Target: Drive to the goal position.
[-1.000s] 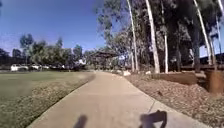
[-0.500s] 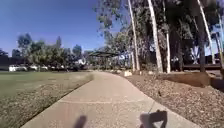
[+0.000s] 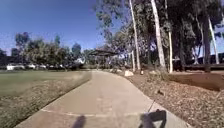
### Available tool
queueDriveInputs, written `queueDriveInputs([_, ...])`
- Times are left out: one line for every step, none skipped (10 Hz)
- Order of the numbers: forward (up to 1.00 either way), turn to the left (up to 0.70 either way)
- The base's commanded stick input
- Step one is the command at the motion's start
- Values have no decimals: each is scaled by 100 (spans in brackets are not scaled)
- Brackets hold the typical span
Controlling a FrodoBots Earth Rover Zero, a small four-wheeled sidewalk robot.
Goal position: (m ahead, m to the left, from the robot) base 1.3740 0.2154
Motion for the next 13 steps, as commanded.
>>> queueDriveInputs([100, 0])
queueDriveInputs([100, 0])
queueDriveInputs([100, 0])
queueDriveInputs([100, 0])
queueDriveInputs([100, 0])
queueDriveInputs([100, 0])
queueDriveInputs([100, 0])
queueDriveInputs([100, 0])
queueDriveInputs([100, 0])
queueDriveInputs([100, 0])
queueDriveInputs([100, 0])
queueDriveInputs([100, 0])
queueDriveInputs([100, 0])
